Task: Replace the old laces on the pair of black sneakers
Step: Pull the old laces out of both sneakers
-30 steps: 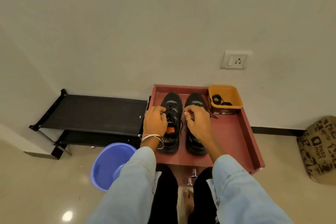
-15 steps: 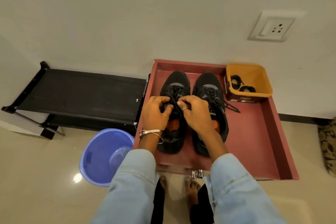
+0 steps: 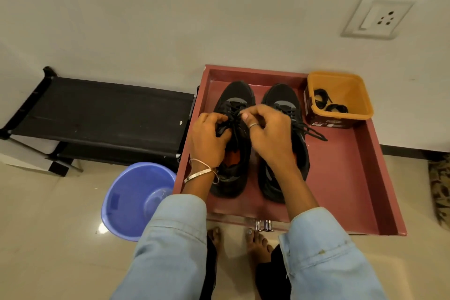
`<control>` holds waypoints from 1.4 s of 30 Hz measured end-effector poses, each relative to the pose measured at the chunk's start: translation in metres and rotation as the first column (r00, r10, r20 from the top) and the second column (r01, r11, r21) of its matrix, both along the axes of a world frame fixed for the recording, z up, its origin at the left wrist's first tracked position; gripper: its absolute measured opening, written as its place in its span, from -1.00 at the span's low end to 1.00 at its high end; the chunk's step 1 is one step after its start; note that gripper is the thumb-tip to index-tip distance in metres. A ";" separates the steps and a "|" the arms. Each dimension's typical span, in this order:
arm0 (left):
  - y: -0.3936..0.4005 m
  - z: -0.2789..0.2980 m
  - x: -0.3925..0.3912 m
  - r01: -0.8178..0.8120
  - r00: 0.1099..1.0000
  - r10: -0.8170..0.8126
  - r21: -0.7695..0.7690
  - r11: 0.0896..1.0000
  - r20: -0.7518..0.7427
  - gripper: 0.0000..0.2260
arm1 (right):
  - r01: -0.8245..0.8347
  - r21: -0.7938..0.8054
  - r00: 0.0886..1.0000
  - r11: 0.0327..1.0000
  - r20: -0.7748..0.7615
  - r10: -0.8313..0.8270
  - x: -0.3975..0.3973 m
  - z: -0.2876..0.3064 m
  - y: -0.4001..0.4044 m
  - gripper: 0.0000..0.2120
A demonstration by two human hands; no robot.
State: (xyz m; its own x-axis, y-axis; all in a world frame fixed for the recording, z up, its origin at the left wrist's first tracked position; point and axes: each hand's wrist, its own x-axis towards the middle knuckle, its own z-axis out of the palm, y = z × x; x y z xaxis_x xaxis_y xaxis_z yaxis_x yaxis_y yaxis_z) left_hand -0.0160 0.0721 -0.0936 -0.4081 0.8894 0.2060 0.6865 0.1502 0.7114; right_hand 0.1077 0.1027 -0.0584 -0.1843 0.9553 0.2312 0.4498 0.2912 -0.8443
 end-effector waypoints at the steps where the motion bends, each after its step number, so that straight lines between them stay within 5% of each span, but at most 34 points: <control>1: 0.000 0.000 0.000 -0.004 1.000 0.004 -0.003 1.000 0.002 -0.77 | 0.013 -0.066 0.977 0.998 -0.212 -0.027 0.001 0.010 0.001 -0.86; 2: 0.000 0.001 0.000 -0.006 1.000 0.006 -0.005 1.000 0.007 -0.77 | -0.015 -0.142 0.876 0.990 -0.479 -0.055 0.003 0.022 0.002 -0.84; 4: 0.001 0.002 0.000 -0.010 1.000 0.010 -0.013 1.000 0.018 -0.78 | -0.174 -0.210 0.458 0.962 -0.882 -0.110 0.013 0.049 0.005 -0.83; 5: 0.001 0.003 -0.001 -0.007 1.000 0.007 -0.019 1.000 0.018 -0.79 | -0.224 -0.188 0.292 0.956 -0.949 -0.118 0.018 0.059 0.008 -0.82; 7: 0.002 0.003 -0.002 0.009 1.000 -0.009 -0.024 1.000 0.008 -0.80 | -0.239 -0.149 0.187 0.959 -0.977 -0.105 0.021 0.066 0.013 -0.83; 8: 0.003 0.004 -0.003 0.016 1.000 -0.016 -0.028 0.999 0.005 -0.80 | -0.214 -0.159 0.248 0.964 -0.963 -0.104 0.017 0.063 0.015 -0.84; 10: 0.004 0.003 -0.006 0.019 1.000 -0.019 -0.027 0.999 0.006 -0.80 | -0.065 -0.180 0.639 0.982 -0.763 -0.097 0.006 0.048 0.014 -0.88; 11: 0.004 0.003 -0.007 0.026 1.000 -0.026 -0.022 0.999 0.004 -0.78 | 0.019 -0.150 0.851 0.988 -0.516 -0.095 0.002 0.036 0.015 -0.92; 12: 0.004 0.003 -0.007 0.040 0.999 -0.040 -0.017 0.999 -0.006 -0.77 | 0.063 -0.106 0.967 0.992 -0.239 -0.087 0.000 0.024 0.017 -0.96; 14: 0.005 0.004 -0.006 0.058 0.998 -0.058 -0.004 0.998 -0.023 -0.76 | 0.071 -0.079 0.978 0.994 0.199 -0.054 -0.001 0.006 0.020 -0.87; 17: 0.006 0.005 -0.004 0.035 0.999 -0.035 0.021 0.999 0.006 -0.80 | 0.102 -0.047 0.858 0.994 0.510 -0.064 -0.002 0.002 0.018 -0.72; 21: 0.009 0.008 -0.002 -0.035 0.985 0.032 0.012 0.999 0.171 -0.87 | 0.079 0.063 0.906 0.995 0.412 -0.098 0.000 0.017 0.017 -0.74; 26: 0.013 0.009 -0.002 0.010 0.840 0.051 -0.109 0.994 0.541 -0.75 | -0.115 -0.171 0.788 0.979 0.584 0.194 -0.010 0.005 0.017 -0.64; 29: 0.019 0.015 -0.001 0.023 0.704 0.126 -0.200 0.980 0.699 -0.69 | -0.060 -0.143 0.925 0.988 0.364 0.108 -0.011 -0.003 0.018 -0.84; 33: 0.024 0.030 -0.002 -0.081 0.455 0.223 -0.209 0.974 0.862 -0.64 | -0.027 -0.203 0.966 0.979 0.246 0.078 -0.010 -0.005 0.018 -0.91; 38: 0.018 0.040 -0.027 -0.294 -0.029 -0.087 0.074 0.953 0.996 -0.76 | -0.015 -0.234 0.971 0.972 0.230 0.070 -0.008 -0.007 0.018 -0.84; 42: 0.014 0.039 -0.035 -0.421 0.072 -0.181 0.194 0.886 0.981 -0.88 | -0.002 -0.289 0.984 0.957 0.170 0.054 -0.006 -0.005 0.019 -0.81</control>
State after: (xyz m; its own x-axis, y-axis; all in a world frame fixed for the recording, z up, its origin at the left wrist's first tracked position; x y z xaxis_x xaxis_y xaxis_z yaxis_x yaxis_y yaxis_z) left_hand -0.0506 0.0865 -0.0544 -0.5901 0.7738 -0.2302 -0.6570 -0.2946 0.6940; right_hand 0.1016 0.1216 -0.0637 -0.2249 0.9702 -0.0896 0.5927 0.0633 -0.8029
